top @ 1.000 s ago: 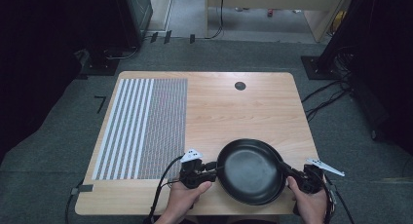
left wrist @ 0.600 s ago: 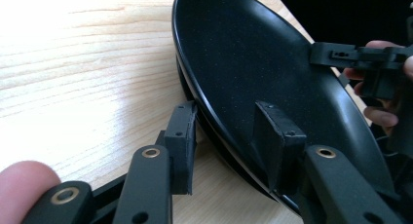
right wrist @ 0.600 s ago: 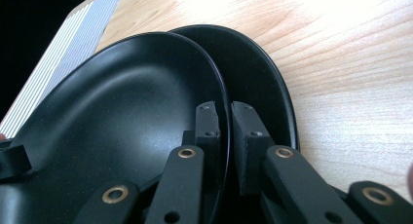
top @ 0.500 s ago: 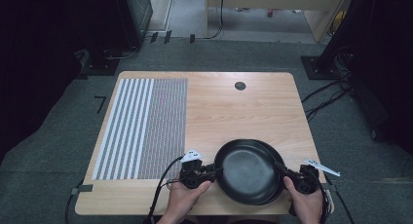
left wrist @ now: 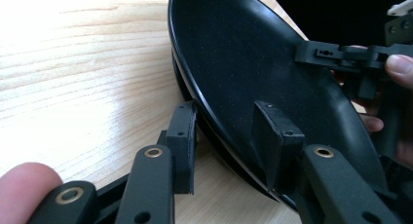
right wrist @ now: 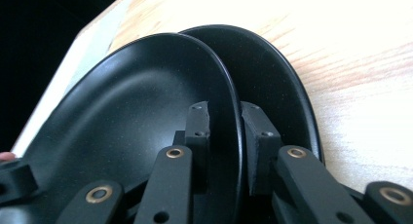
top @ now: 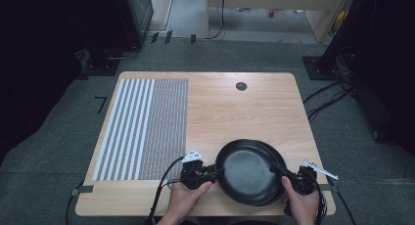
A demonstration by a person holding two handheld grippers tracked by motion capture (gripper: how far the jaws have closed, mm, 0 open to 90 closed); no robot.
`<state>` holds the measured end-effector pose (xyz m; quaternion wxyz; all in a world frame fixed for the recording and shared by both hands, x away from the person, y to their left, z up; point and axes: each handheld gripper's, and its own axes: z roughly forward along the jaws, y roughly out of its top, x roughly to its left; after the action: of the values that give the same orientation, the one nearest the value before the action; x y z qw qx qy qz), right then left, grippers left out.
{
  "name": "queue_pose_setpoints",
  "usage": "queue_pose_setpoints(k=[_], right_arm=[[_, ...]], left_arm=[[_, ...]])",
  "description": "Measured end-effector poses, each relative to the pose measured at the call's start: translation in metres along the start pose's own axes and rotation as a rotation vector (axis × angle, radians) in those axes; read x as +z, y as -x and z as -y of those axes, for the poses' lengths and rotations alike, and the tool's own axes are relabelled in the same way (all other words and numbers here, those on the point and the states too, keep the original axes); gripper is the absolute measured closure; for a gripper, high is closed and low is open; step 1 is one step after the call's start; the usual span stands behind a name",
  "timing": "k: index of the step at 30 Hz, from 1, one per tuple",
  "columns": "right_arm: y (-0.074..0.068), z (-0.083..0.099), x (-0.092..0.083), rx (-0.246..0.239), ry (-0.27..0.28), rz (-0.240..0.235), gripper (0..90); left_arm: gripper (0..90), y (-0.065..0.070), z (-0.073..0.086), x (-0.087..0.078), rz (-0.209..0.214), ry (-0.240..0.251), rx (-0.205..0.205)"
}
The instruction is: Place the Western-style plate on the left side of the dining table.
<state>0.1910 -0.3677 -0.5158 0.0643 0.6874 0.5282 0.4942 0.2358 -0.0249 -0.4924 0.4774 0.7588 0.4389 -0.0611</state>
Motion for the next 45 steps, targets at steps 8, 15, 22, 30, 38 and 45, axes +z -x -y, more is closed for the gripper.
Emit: queue_pose_setpoints(k=[8,15,22,30,38,45], right_arm=[[0.012,-0.001,-0.004,0.151,0.004,-0.100,83.5],[0.007,-0.001,-0.010,0.170,0.026,-0.119,84.8],[0.005,0.000,-0.013,0.183,0.043,-0.133,85.2],[-0.004,0.000,-0.016,0.158,0.054,-0.138,85.4],[-0.010,0.000,-0.014,0.165,0.053,-0.149,85.4],[-0.020,-0.004,-0.010,0.171,0.065,-0.171,85.3]], left_arm=[[63.6,0.003,-0.002,-0.001,-0.025,-0.025,0.043],[65.1,0.004,-0.003,-0.004,-0.028,-0.043,0.050],[67.1,0.001,-0.004,-0.007,-0.001,-0.058,0.022],[68.8,-0.002,-0.006,-0.013,0.007,-0.059,-0.007],[69.7,-0.003,-0.009,-0.020,0.004,-0.044,-0.016],[70.0,-0.004,-0.016,-0.033,0.001,-0.020,-0.013]])
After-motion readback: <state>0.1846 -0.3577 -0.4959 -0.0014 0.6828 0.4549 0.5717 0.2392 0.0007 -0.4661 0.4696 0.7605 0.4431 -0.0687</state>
